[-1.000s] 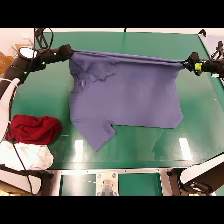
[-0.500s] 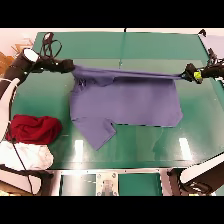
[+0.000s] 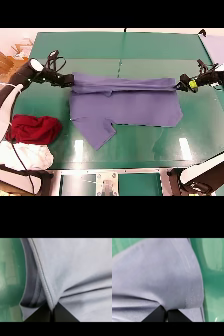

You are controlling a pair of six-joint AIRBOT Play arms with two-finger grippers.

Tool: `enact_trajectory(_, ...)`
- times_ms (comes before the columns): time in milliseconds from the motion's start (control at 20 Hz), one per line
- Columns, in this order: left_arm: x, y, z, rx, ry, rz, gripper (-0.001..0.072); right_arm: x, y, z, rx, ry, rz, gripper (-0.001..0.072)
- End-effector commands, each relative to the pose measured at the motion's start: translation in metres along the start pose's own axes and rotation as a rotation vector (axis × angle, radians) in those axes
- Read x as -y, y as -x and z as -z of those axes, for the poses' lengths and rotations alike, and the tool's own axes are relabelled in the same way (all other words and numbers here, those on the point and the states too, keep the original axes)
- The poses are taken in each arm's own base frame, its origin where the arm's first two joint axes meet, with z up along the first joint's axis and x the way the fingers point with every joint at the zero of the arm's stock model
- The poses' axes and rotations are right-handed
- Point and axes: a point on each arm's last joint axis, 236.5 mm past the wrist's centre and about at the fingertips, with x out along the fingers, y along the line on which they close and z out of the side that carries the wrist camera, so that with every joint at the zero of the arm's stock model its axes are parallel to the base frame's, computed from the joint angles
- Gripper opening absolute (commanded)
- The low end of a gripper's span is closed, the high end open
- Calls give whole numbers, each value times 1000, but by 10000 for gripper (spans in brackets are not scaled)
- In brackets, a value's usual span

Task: Fold the shirts.

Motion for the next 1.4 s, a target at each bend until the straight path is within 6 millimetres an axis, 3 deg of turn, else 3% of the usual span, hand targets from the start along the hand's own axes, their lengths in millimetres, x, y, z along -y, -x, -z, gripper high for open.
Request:
enact_trajectory(0, 13, -2, 18, -68, 44, 58, 26, -4, 2, 26, -109, -11, -25, 237)
enact_trajectory(50, 20, 2, 27, -109, 51, 83, 294, -3, 9, 32, -142, -29, -20, 313)
enact_trajectory(100, 25, 7, 36, -163, 73, 98, 606, -1, 17, 37, -172, -46, -5, 313)
enact_trajectory(200, 33, 28, 48, -266, 99, 127, 603, 6, 42, 45, -221, -89, 27, 305)
enact_trajectory(350, 39, 58, 47, -334, 98, 152, 602, -3, 70, 50, -190, -100, 30, 24)
enact_trajectory(650, 52, 101, 65, -414, 60, 142, 601, -7, 97, 94, -173, -92, 48, 12)
enact_trajectory(750, 50, 118, 76, -416, 40, 105, 601, 4, 100, 112, -128, -142, 55, 11)
enact_trajectory(900, 39, 135, 111, -382, 37, 26, 601, 29, 97, 148, -62, -239, 65, 12)
enact_trajectory(1100, 30, 120, 189, -378, 158, 12, 602, 40, 65, 200, -18, -398, 11, 15)
enact_trajectory(1150, 28, 111, 209, -386, 221, 13, 603, 41, 54, 212, -33, -426, -1, 53)
enact_trajectory(1250, 30, 92, 240, -396, 295, 37, 603, 40, 33, 229, -53, -486, -30, 282)
enact_trajectory(1350, 40, 68, 266, -394, 351, 74, 603, 38, 19, 232, -22, -540, -66, 301)
